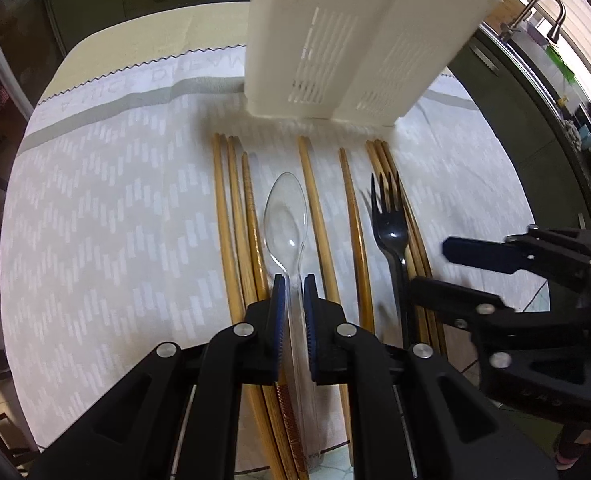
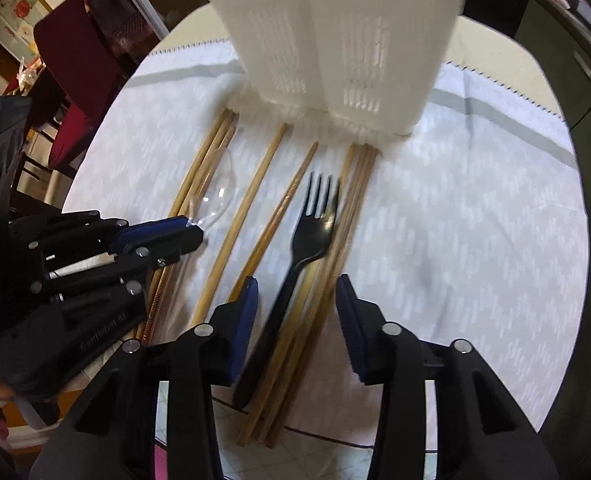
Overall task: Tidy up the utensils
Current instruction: 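Close the right tool on the black fork while the left tool lifts the spoon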
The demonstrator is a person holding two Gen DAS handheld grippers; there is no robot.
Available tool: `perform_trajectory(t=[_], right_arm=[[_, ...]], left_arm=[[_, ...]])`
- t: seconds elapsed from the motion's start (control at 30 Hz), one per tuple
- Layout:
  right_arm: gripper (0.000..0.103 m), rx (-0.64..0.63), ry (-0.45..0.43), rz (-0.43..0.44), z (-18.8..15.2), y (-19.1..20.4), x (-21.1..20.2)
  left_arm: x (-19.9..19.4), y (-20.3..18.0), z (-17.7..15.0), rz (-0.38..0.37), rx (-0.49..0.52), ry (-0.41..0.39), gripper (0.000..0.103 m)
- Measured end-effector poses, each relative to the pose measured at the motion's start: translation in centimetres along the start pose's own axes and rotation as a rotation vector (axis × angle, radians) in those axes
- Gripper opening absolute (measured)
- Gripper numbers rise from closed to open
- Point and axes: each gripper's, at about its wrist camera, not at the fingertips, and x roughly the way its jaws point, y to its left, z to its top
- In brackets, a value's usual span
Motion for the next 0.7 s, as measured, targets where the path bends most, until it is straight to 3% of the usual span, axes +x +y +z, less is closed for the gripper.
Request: perform_trajectory(t=[0.17,0.7], right_arm=[[0.026,0.017,0.056,-0.022,0.5,0.5,1.1],[0.024,0.044,0.129,-0.062,3.1,2.3,3.4]], left_arm=[[-0.2,-0.3,0.0,-0.013,0.008,-0.018,0.009],[0.4,-0.6,-1.1,-0.025,0.014,-0.011,0.009]])
